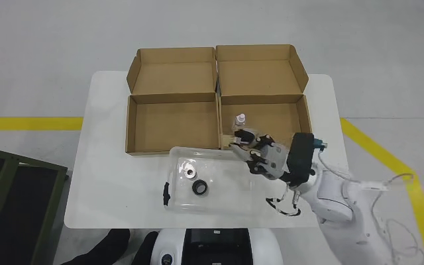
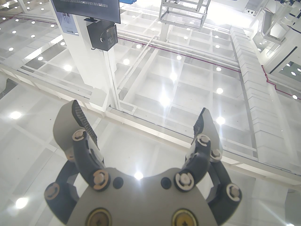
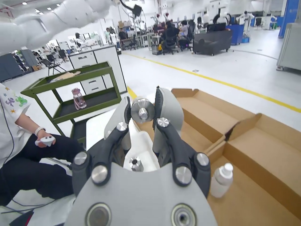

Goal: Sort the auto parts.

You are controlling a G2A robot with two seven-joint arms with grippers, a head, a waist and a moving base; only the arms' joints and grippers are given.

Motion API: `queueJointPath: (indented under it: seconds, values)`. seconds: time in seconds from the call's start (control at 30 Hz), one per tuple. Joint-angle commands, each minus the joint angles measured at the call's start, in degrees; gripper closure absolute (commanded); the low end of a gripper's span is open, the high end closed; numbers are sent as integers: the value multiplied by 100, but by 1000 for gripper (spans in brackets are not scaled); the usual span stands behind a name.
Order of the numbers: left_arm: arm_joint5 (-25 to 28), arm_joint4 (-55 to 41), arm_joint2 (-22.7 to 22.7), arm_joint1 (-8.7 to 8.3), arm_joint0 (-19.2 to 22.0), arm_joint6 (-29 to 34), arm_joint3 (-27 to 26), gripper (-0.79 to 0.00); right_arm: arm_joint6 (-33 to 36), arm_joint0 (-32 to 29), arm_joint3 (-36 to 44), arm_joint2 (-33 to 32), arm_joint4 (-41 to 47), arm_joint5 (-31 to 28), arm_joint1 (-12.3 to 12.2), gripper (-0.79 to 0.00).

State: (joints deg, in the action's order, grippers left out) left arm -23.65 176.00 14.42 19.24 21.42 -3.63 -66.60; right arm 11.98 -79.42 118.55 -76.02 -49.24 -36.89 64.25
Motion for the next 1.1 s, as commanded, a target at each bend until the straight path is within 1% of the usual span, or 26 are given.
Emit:
queueJointPath:
  seconds: [0.0, 0.2, 0.33, 0.57, 0.7, 1.0, 1.07]
  values:
    - [0, 0, 0, 0, 0, 0, 0, -785, 347, -106, 17, -179, -437, 194, -35, 0]
    - [0, 0, 0, 0, 0, 0, 0, -785, 598, -416, -126, -566, -792, 477, -90, 0]
    - [0, 0, 0, 0, 0, 0, 0, -785, 826, -421, -479, -721, -934, 669, -113, 0]
    - [0, 0, 0, 0, 0, 0, 0, -785, 1186, 92, -1105, -517, -1136, 788, -107, 0]
    - [0, 0, 0, 0, 0, 0, 0, -785, 1455, 519, -1412, -275, -1322, 831, -89, 0]
    - [0, 0, 0, 0, 0, 0, 0, -785, 2091, 1223, -1713, 136, -1546, 1018, -47, 0]
    - [0, 0, 0, 0, 0, 0, 0, -785, 2240, 1366, -1841, 237, -1720, 1060, -40, 0]
